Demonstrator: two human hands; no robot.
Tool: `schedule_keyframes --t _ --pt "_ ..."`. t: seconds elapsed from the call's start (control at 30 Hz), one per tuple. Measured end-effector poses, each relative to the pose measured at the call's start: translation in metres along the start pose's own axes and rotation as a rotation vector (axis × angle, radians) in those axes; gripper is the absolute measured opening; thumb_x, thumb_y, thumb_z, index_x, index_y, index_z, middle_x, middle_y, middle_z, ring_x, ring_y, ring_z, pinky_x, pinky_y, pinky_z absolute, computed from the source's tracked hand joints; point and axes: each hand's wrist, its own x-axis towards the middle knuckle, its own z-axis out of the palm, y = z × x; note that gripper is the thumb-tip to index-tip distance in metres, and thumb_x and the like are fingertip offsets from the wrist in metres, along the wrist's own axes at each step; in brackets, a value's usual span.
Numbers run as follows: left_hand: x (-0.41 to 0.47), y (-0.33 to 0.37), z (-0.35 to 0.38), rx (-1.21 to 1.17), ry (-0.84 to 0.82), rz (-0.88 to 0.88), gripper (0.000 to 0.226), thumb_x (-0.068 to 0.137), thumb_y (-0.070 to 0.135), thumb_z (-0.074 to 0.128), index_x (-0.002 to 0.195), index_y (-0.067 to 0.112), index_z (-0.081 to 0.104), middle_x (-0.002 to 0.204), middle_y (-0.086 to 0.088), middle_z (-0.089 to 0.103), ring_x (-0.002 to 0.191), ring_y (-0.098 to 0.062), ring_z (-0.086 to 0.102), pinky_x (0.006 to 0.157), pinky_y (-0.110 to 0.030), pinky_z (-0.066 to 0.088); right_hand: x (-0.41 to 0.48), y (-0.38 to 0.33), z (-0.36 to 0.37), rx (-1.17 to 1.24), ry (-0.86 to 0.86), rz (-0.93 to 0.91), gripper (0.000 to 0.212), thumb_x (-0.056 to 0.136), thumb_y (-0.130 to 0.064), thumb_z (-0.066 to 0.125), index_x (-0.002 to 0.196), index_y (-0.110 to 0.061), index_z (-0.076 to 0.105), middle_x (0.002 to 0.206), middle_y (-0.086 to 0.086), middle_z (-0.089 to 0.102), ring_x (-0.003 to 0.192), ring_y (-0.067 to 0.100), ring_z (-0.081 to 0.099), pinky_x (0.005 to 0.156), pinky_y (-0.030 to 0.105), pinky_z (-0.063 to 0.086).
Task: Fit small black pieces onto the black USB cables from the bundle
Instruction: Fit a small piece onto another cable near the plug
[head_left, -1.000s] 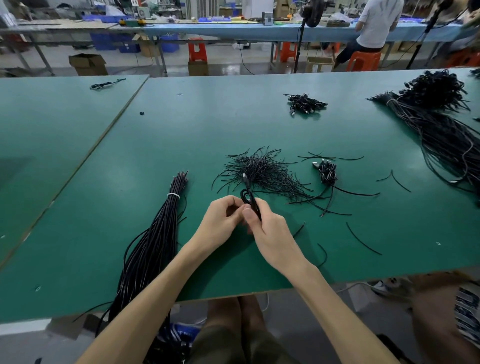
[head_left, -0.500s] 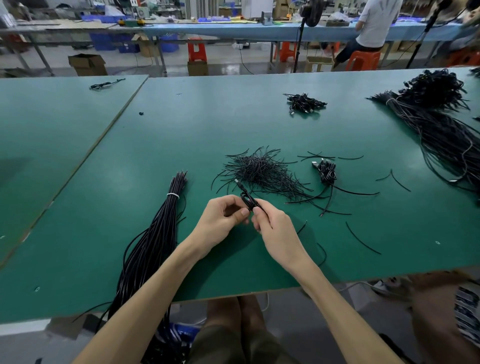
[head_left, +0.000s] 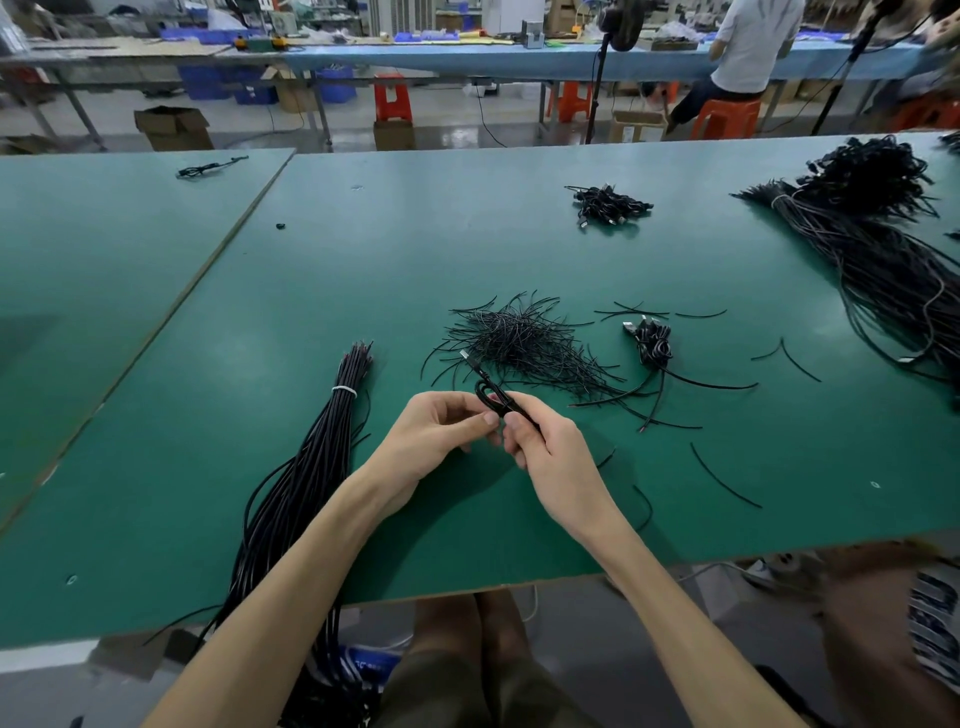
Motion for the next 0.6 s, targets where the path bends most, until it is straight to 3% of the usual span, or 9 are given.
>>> schedule_keyframes --t 0.3,0.5,0.6 --pt "-0.0002 0.0019 -0.0017 -0.089 -0.015 0.01 0.015 0.093 0.032 0.073 0.084 0.022 0.079 0.092 -0.016 0.075 0.088 -0.021 0.066 0.074 -0.033 0.043 0.0009 0.002 -0.0018 -0.007 -0.015 -0.023 0.025 0.112 -0.021 0.043 0.117 -0.02 0.068 0.07 -0.014 0.054 0.065 0.002 0.045 0.063 0.02 0.04" --pt "0.0005 0.0016 -0.0024 -0.075 -0.026 0.025 0.027 0.093 0.04 0.074 0.087 0.014 0.076 0.089 -0.015 0.075 0.085 -0.021 0.067 0.073 -0.031 0.046 0.0004 0.003 -0.0016 -0.027 -0.037 -0.054 0.026 0.112 -0.021 0.042 0.115 -0.025 0.067 0.072 -0.013 0.056 0.069 0.004 0.047 0.066 0.021 0.04" --pt "0.0011 0.0005 -0.0017 -0.05 -0.021 0.037 0.032 0.095 0.039 0.072 0.094 0.007 0.076 0.085 -0.013 0.075 0.079 -0.019 0.066 0.07 -0.028 0.048 -0.0008 0.0004 -0.0008 -0.041 -0.023 -0.093 0.031 0.111 -0.019 0.043 0.115 -0.043 0.063 0.075 -0.022 0.061 0.072 0.002 0.052 0.069 0.017 0.043"
